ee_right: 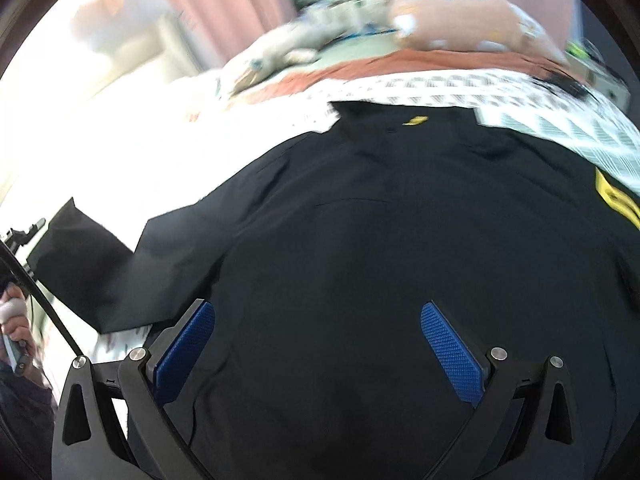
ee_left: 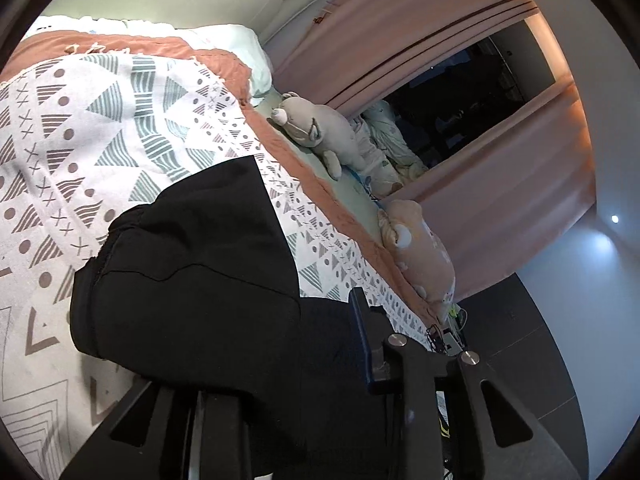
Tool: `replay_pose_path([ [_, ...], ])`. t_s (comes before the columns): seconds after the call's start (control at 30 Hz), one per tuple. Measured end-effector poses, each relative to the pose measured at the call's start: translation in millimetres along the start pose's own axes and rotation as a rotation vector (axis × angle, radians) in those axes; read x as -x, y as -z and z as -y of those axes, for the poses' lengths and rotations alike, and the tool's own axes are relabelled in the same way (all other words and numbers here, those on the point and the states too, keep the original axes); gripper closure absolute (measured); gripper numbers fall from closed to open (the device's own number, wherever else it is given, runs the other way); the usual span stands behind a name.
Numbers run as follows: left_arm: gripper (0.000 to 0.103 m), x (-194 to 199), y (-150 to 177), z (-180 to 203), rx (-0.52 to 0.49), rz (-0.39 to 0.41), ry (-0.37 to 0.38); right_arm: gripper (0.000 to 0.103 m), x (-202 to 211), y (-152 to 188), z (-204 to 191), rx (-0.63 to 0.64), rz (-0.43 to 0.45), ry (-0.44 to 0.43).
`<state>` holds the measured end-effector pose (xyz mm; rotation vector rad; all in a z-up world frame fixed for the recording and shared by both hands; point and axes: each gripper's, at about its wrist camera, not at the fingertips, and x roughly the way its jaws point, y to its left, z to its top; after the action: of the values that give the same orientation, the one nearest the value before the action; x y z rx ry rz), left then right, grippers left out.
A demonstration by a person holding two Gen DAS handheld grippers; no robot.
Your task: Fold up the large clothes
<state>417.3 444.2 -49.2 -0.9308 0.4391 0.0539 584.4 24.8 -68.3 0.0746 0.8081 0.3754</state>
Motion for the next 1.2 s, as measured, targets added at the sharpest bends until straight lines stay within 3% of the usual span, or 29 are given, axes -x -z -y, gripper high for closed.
replay_pose_path([
  [0.17, 0.074, -14, 6, 61, -0.051, -0.031, 0.070, 0.000, 17, 17, 30, -0.081, 0.015, 0.043],
  [0.23, 0.079, -22, 10, 89, -0.075, -0.046, 0.097, 0.000, 28, 18, 39, -0.105, 0.033, 0.044],
  [0.47, 0.081, -52, 25, 172, -0.119, -0.108, 0.178, 0.000, 100, 47, 68, -0.191, 0.134, 0.073],
  [0.57, 0.081, -71, 39, 206, -0.131, -0.149, 0.194, 0.000, 99, 77, 86, -0.262, 0.130, 0.122],
  [0.67, 0.081, -89, 54, 228, -0.148, -0.186, 0.213, 0.000, 92, 84, 96, -0.326, 0.080, 0.112],
  [0.87, 0.081, -136, 92, 277, -0.183, -0.275, 0.255, 0.000, 110, 86, 110, -0.424, 0.154, 0.109],
  [1.0, 0.081, -167, 120, 300, -0.204, -0.330, 0.256, 0.000, 121, 89, 124, -0.478, 0.160, 0.086],
  [1.2, 0.079, -232, 195, 310, -0.294, -0.506, 0.133, 0.000, 144, 90, 168, -0.573, 0.205, 0.064],
])
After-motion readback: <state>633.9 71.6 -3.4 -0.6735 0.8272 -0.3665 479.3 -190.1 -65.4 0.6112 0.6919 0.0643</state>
